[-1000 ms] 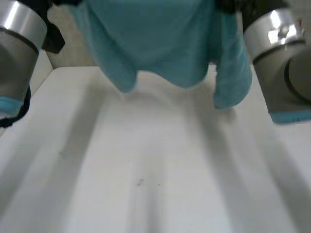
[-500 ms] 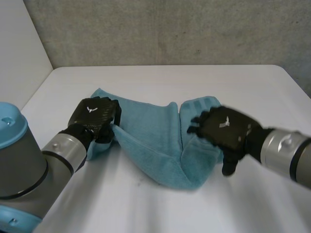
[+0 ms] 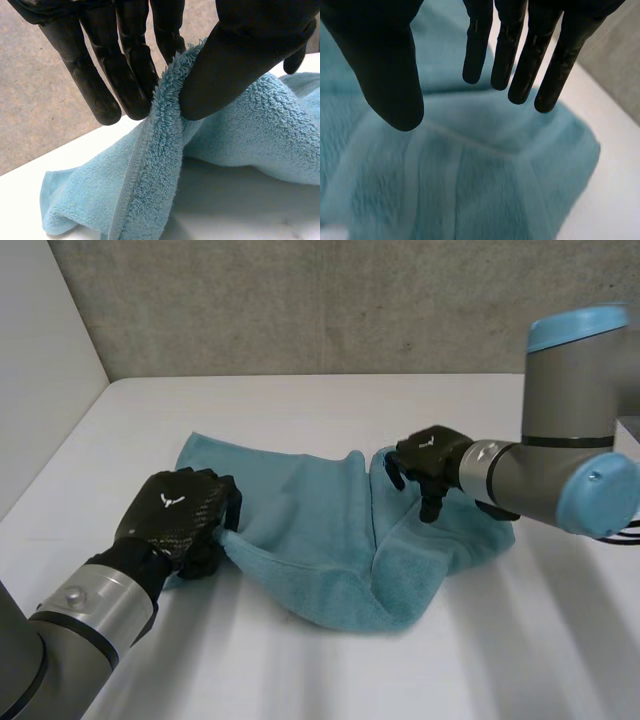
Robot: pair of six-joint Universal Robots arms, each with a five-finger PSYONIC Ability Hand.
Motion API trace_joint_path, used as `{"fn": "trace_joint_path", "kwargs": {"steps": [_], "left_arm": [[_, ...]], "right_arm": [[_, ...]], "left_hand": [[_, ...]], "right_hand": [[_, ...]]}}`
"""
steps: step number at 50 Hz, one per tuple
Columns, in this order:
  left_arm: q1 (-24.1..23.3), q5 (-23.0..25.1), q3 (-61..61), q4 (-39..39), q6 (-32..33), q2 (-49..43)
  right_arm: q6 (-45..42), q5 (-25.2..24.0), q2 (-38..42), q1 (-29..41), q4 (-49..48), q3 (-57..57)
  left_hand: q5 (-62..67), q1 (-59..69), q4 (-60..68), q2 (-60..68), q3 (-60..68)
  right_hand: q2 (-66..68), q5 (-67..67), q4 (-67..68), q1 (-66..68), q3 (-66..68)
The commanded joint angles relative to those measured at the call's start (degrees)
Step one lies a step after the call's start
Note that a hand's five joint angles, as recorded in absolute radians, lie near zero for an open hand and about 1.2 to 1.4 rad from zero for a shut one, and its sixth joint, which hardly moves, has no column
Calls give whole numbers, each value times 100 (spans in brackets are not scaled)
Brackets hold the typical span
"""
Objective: Fold the laundry
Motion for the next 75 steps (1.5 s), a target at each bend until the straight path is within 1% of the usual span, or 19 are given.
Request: {"fn": "trace_joint_path", "kwargs": {"steps": [1, 8, 18, 20, 21, 22, 23, 24, 26, 35, 45, 47, 54, 61, 65, 67, 70, 73, 75], "left_arm": [[56, -10, -39, 8, -18, -10], [56, -10, -118, 25, -27, -27], [74, -10, -126, 34, -36, -36], [74, -10, -118, 34, -45, -36], [74, -1, -126, 34, -45, -36], [74, -1, -127, 34, -45, -36], [74, -1, -127, 34, -53, -45], [74, -1, -127, 34, -53, -45], [74, -1, -118, 34, -53, -36], [258, -10, -83, 43, -36, -45], [566, -10, -100, 34, 26, -500], [566, -1, -83, 34, 26, -658], [540, -1, 199, 8, 412, -1565], [496, 26, 1224, 69, 1194, -2346], [478, 17, 2044, 104, 1353, -2383], [478, 8, 3172, 270, 1388, -2356], [478, -18, 3793, 403, 1388, -2330], [531, -150, 4804, 878, 1388, -2224], [601, -508, 5338, 1673, 1309, -1980]], "right_arm": [[-364, 185, 506, 2, 116, -175], [-382, -78, 805, -7, 28, -193], [-382, -87, 981, -7, -43, -175], [-390, -78, 998, 2, -95, -175], [-390, -78, 998, 2, -95, -175], [-382, -70, 998, -7, -165, -175], [-382, -69, 998, -7, -166, -175], [-356, -61, 998, -7, -279, -166], [-338, -52, 981, -33, -447, -131], [-40, 141, -256, -130, -1106, 789], [-179, 150, -2113, -939, -825, 2769], [-669, 106, -2489, -1061, -519, 3460], [-1760, 124, -2614, -1264, -464, 4254], [-1542, 203, -2104, -1202, -1379, 3543], [-806, 247, -1745, -1123, -1896, 2037], [-531, 326, -1700, -1106, -2046, 1398], [46, 641, -1700, -1079, -2579, 174], [583, 992, -1761, -983, -3431, -472], [805, 1108, -1885, -947, -3945, -430]], "left_hand": [[1386, 1519, 1152, 1132, 1177], [1386, 1519, 1152, 1132, 1177], [1386, 1519, 1152, 1132, 1177], [1386, 1519, 1152, 1132, 1177], [1386, 1519, 1152, 1132, 1177], [1386, 1519, 1152, 1132, 1177], [1386, 1519, 1152, 1132, 1177], [1386, 1519, 1152, 1132, 1177], [1386, 1519, 1152, 1132, 1177], [1386, 1519, 1152, 1132, 1177], [1386, 1519, 1152, 1132, 1177], [1386, 1519, 1152, 1132, 1177], [1386, 1519, 1152, 1132, 1177], [1386, 1519, 1152, 1132, 1177], [1386, 1519, 1152, 1132, 1177], [1386, 1519, 1152, 1132, 1177], [1386, 1519, 1152, 1132, 1177], [1386, 1519, 1152, 1132, 1177], [1386, 1519, 1152, 1132, 1177]], "right_hand": [[31, 202, 60, 602, 39], [-406, -235, -377, 165, -398], [-305, -134, -276, 266, -298], [1032, 1203, 1061, 1602, 1039], [1040, 1211, 1070, 1611, 1048], [2622, 2793, 2652, 3193, 2630], [2638, 2809, 2668, 3209, 2646], [4087, 4258, 4116, 4658, 4095], [4129, 4300, 4159, 4700, 4137], [4129, 4300, 4159, 4700, 4137], [4129, 4300, 4159, 4700, 4137], [4129, 4300, 4159, 4700, 4137], [4129, 4300, 4159, 4700, 4137], [4129, 4300, 4159, 4700, 4137], [4129, 4300, 4159, 4700, 4137], [4129, 4300, 4159, 4700, 4137], [4129, 4300, 4159, 4700, 4137], [4129, 4300, 4159, 4700, 4137], [4129, 4300, 4159, 4700, 4137]]}}
